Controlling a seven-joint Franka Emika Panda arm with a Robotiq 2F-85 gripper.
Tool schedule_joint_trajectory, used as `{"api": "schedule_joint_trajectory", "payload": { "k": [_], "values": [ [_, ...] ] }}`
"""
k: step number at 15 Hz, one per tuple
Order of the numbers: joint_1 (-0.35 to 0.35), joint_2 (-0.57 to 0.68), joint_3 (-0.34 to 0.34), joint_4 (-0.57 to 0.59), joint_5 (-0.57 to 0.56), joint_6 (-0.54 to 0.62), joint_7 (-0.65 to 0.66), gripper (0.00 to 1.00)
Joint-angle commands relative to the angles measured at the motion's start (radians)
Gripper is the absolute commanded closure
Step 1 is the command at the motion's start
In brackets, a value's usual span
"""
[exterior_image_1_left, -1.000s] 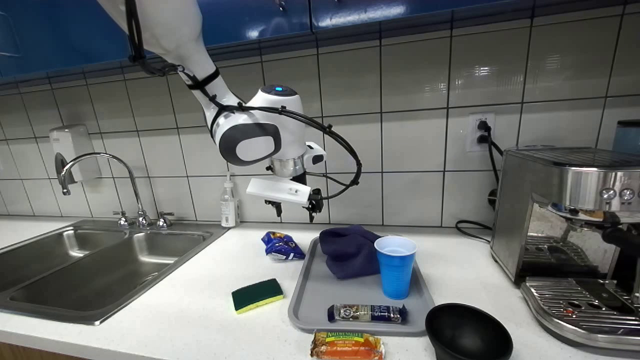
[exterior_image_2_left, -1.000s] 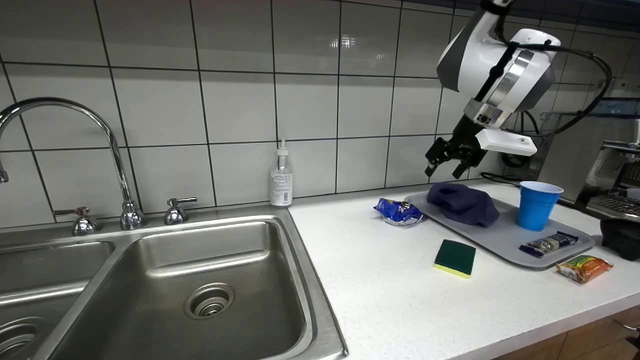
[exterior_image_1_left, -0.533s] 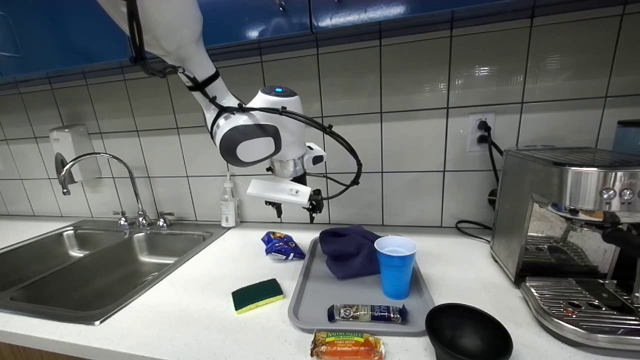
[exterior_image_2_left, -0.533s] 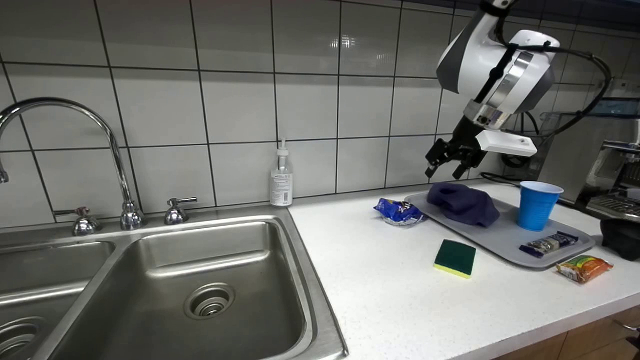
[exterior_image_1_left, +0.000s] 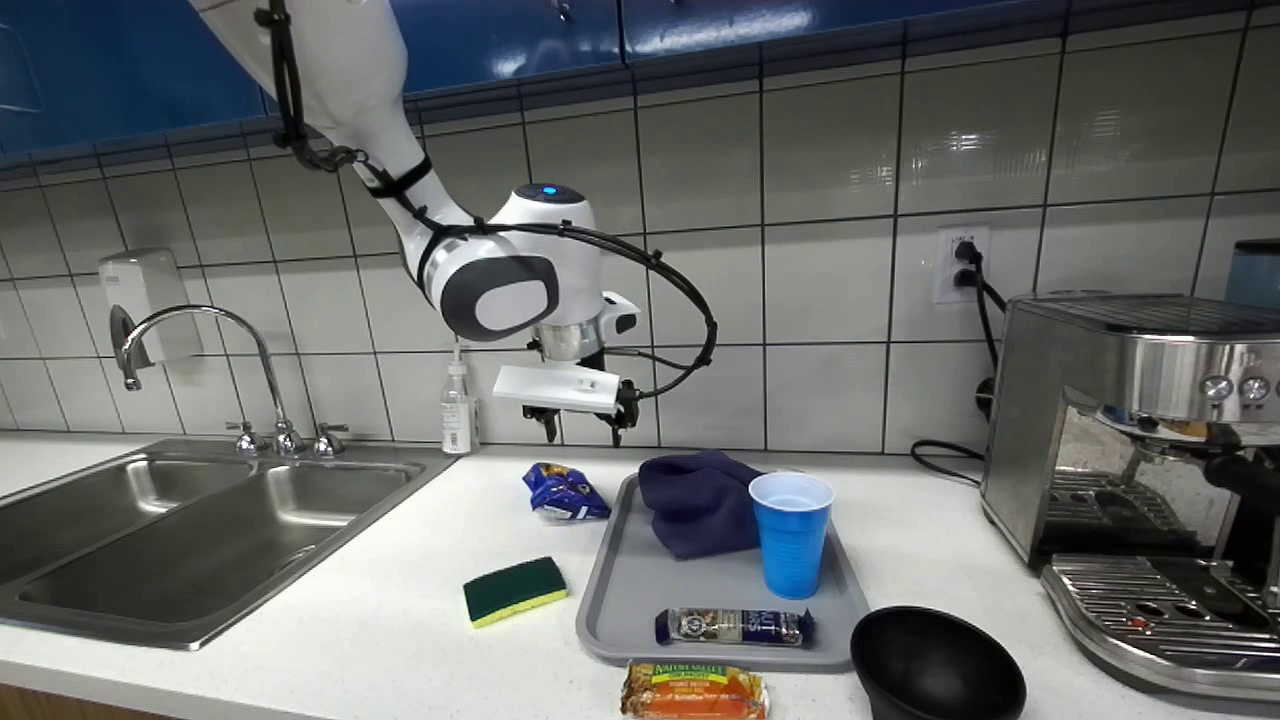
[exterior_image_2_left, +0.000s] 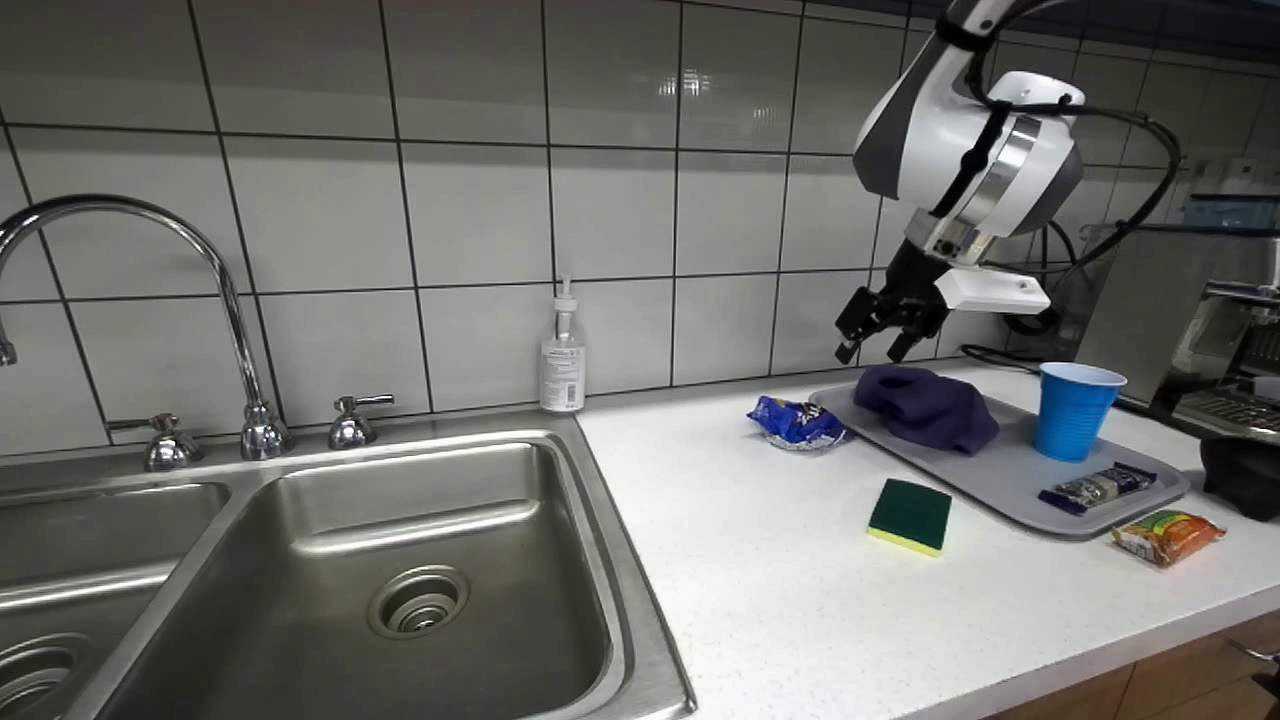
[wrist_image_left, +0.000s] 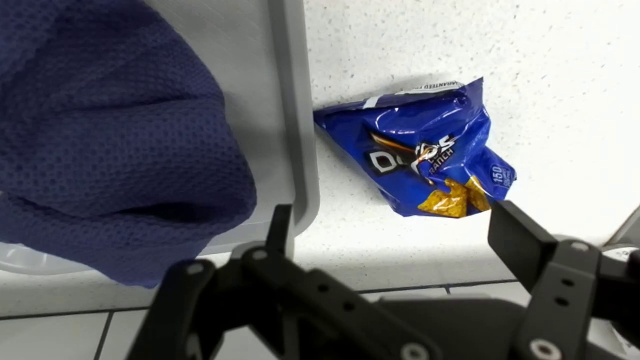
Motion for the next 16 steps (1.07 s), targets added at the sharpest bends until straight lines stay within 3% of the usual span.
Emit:
{"api": "schedule_joint_trajectory", "payload": {
  "k": [1,16],
  "values": [
    [0.008,0.055,0.008,0.064,-0.019,-0.002,-0.015,0.0],
    [0.045,0.204,-0.002,0.196,-0.131,-0.005,-0.023,0.0]
  ]
}}
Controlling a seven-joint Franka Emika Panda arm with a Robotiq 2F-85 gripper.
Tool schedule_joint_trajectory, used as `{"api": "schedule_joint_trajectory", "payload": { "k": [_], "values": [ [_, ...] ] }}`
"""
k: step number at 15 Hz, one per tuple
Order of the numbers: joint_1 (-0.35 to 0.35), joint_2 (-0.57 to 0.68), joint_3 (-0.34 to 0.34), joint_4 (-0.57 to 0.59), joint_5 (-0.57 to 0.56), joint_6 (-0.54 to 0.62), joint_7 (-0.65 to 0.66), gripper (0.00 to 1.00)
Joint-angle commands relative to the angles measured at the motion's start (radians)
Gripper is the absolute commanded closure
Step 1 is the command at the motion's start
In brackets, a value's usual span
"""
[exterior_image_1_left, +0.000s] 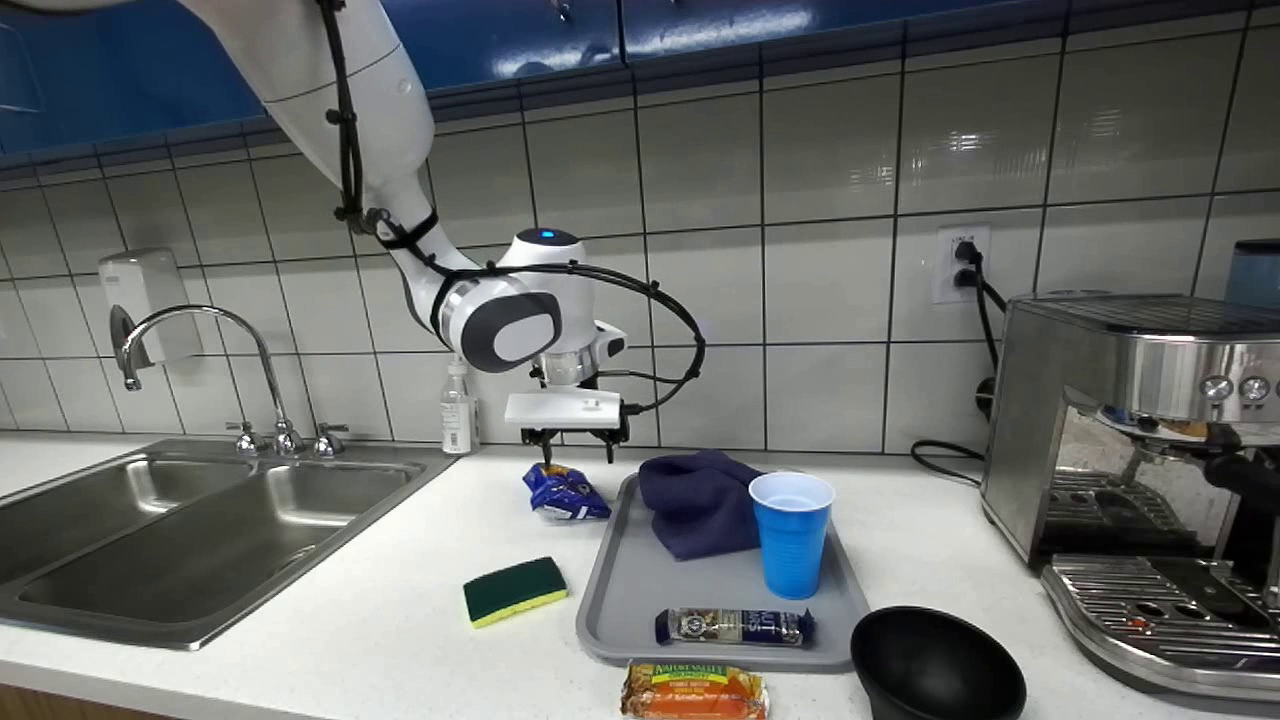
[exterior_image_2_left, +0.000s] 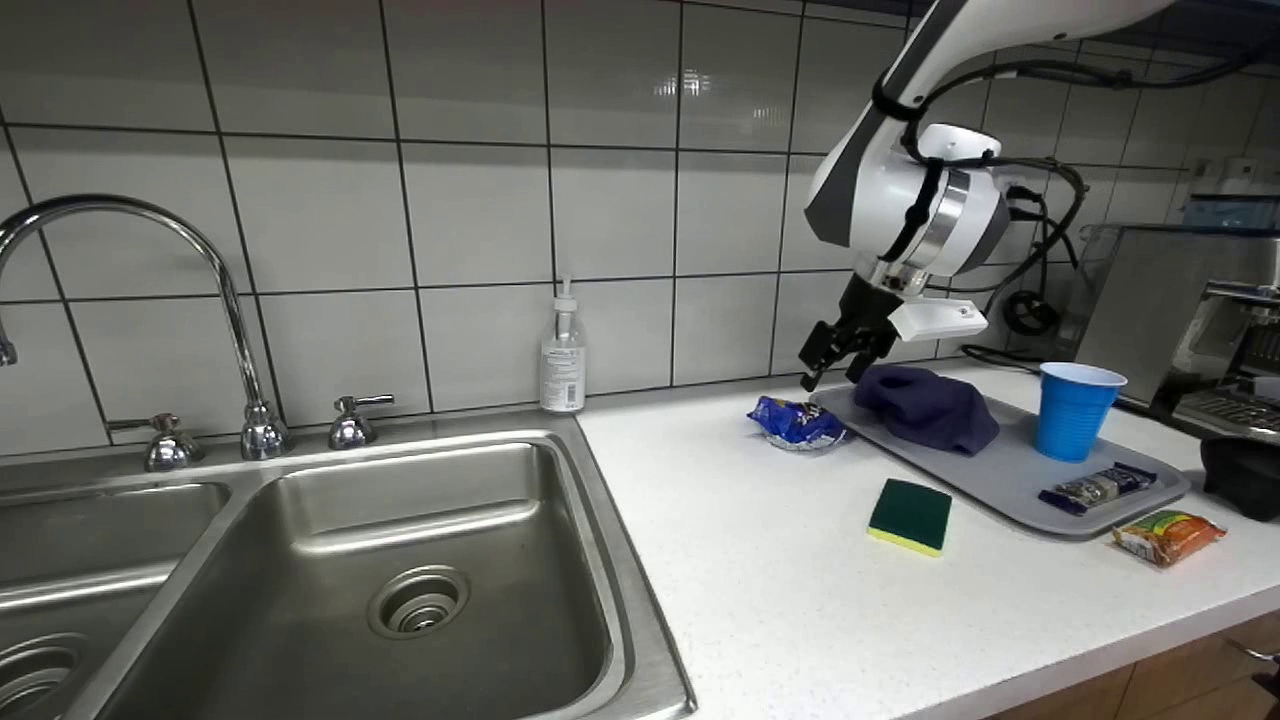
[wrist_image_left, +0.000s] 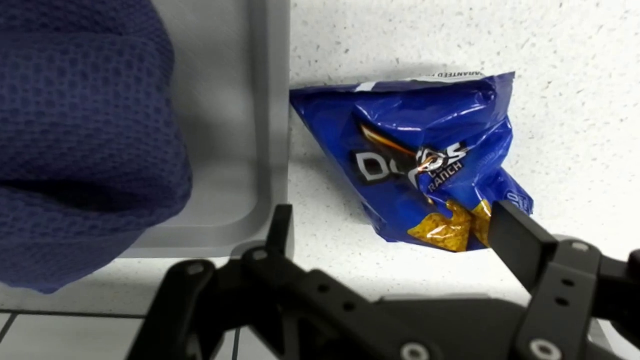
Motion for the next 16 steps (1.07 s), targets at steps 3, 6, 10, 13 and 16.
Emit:
{"api": "schedule_joint_trajectory", "payload": {
  "k": [3,6,10,13,16],
  "values": [
    [-0.079,0.033,0.083,0.03,-0.192,0.018,0.062,0.0],
    [-0.115,0.042,0.119,0.028,-0.312,0.018,0.113,0.0],
    [-0.153,0.048,0.152,0.026,-0.406,0.017,0.158,0.0],
    [-0.175,0.05,0.169,0.024,-0.441,0.016,0.174,0.0],
    [-0.185,0.053,0.177,0.025,-0.462,0.017,0.192,0.0]
  ]
}}
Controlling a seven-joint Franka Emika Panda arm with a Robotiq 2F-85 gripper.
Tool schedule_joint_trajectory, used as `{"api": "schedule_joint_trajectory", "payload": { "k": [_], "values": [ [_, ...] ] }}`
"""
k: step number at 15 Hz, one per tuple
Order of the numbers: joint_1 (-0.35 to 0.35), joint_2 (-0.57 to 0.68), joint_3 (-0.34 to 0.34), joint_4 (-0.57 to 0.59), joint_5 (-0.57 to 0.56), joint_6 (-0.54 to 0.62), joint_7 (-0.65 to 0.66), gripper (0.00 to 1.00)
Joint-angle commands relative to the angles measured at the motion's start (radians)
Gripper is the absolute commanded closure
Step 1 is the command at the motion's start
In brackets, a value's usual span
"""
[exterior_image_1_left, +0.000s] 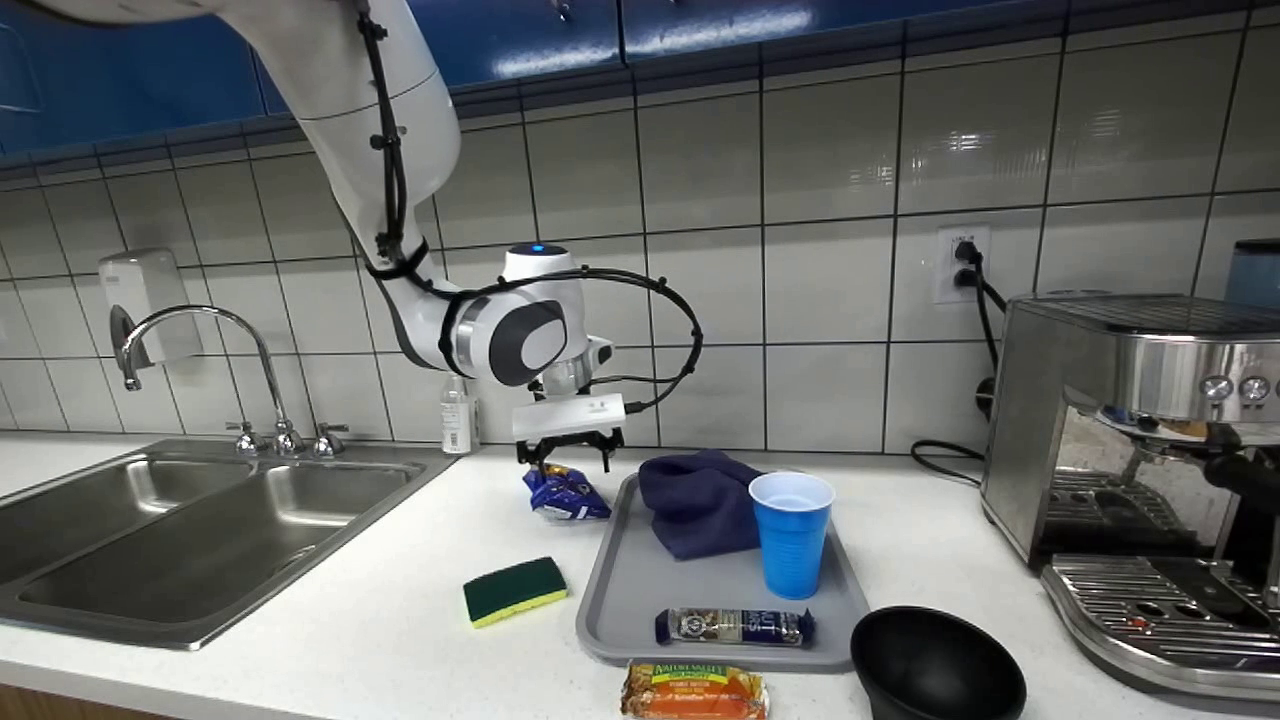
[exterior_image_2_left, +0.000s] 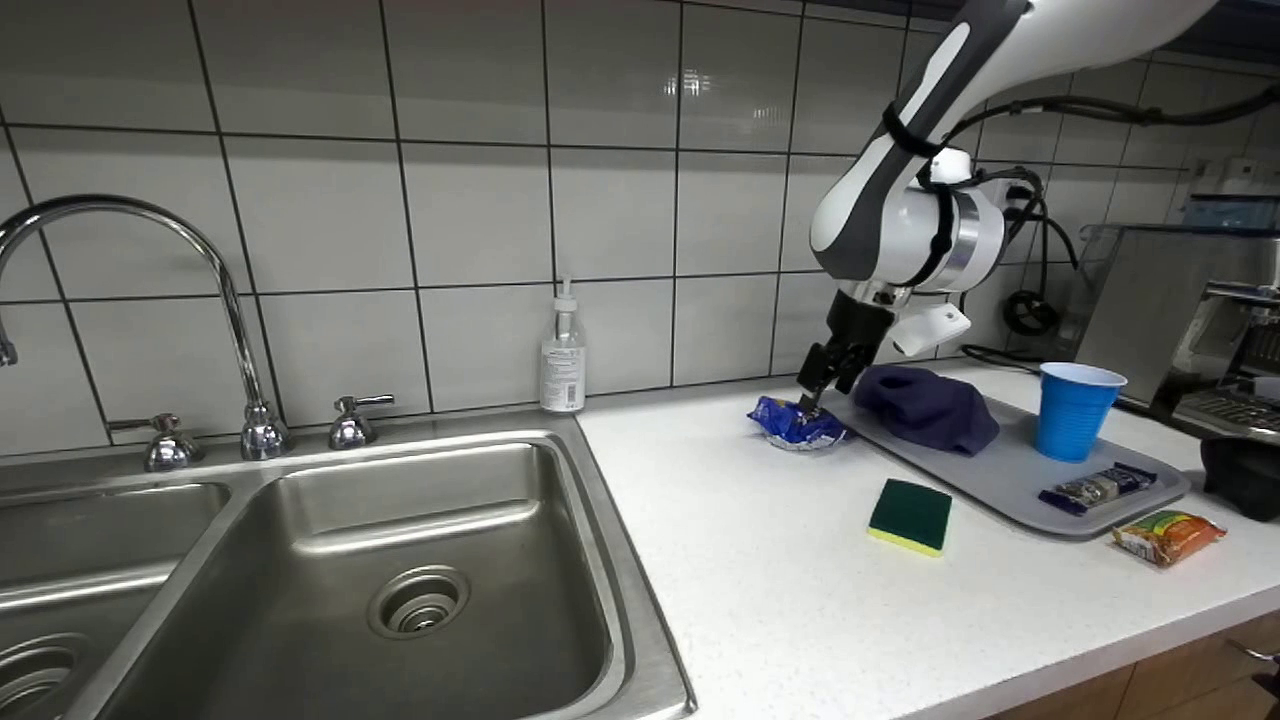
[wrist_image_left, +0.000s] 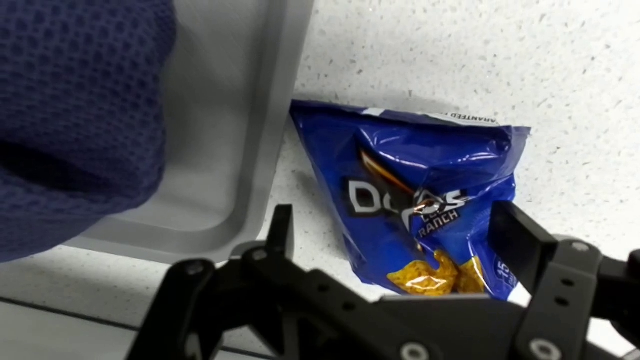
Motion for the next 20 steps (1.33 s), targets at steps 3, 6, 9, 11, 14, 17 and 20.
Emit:
{"api": "schedule_joint_trajectory", "payload": {
  "k": [3,6,9,11,14,17,20],
  "values": [
    [-0.042,0.012,0.038,0.013,-0.065,0.011,0.056,0.07],
    [-0.047,0.015,0.044,0.015,-0.074,0.011,0.06,0.42],
    [-0.048,0.016,0.046,0.015,-0.077,0.012,0.06,0.65],
    [-0.049,0.017,0.048,0.014,-0.078,0.012,0.059,0.8],
    [-0.052,0.016,0.051,0.013,-0.078,0.012,0.057,0.99],
    [-0.052,0.017,0.054,0.013,-0.079,0.013,0.057,1.0],
    [-0.06,0.013,0.062,0.011,-0.075,0.013,0.053,0.98]
  ]
}}
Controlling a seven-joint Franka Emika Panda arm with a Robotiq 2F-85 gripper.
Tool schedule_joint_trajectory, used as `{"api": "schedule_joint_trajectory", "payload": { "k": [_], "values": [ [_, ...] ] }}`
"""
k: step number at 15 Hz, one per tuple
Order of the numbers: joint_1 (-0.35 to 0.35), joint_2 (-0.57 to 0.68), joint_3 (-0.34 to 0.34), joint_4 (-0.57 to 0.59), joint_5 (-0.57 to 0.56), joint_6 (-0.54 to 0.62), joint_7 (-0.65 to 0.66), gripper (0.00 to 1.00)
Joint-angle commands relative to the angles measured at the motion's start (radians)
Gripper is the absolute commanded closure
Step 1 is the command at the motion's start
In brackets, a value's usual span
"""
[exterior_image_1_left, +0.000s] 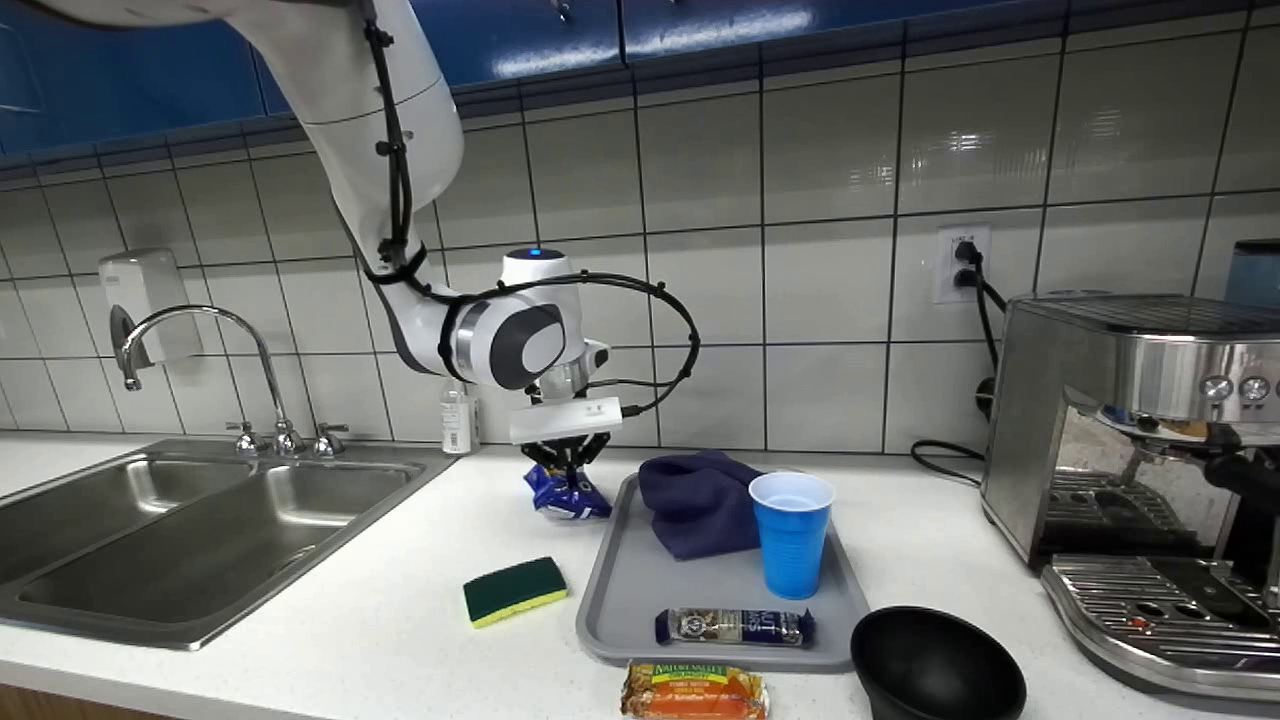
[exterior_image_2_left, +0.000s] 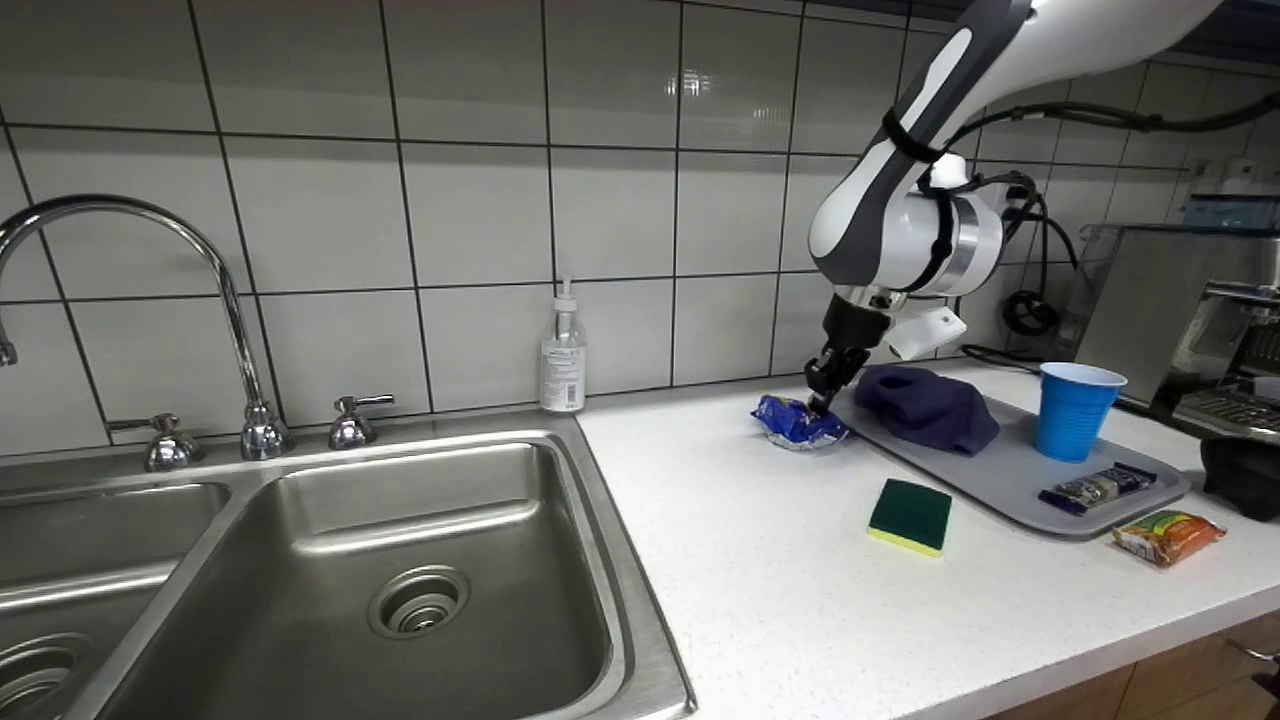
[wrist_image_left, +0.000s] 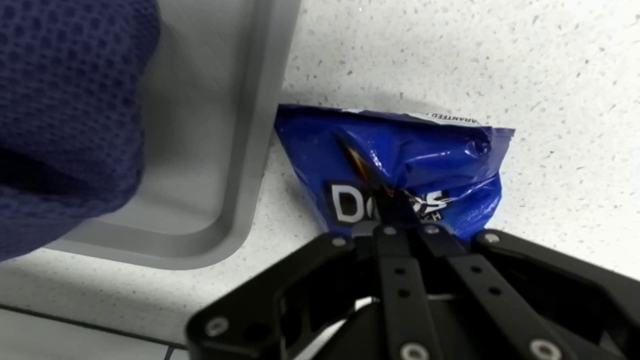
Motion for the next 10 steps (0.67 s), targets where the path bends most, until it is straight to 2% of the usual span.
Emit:
{"api": "schedule_joint_trajectory", "payload": {
  "k": [1,8,10],
  "values": [
    [-0.048,-0.002,0.045,0.009,-0.03,0.007,0.022,0.99],
    [-0.177,-0.06,0.18,-0.036,0.011,0.021,-0.044,1.0],
    [-0.204,-0.079,0.198,-0.056,0.006,0.027,-0.066,1.0]
  ]
}}
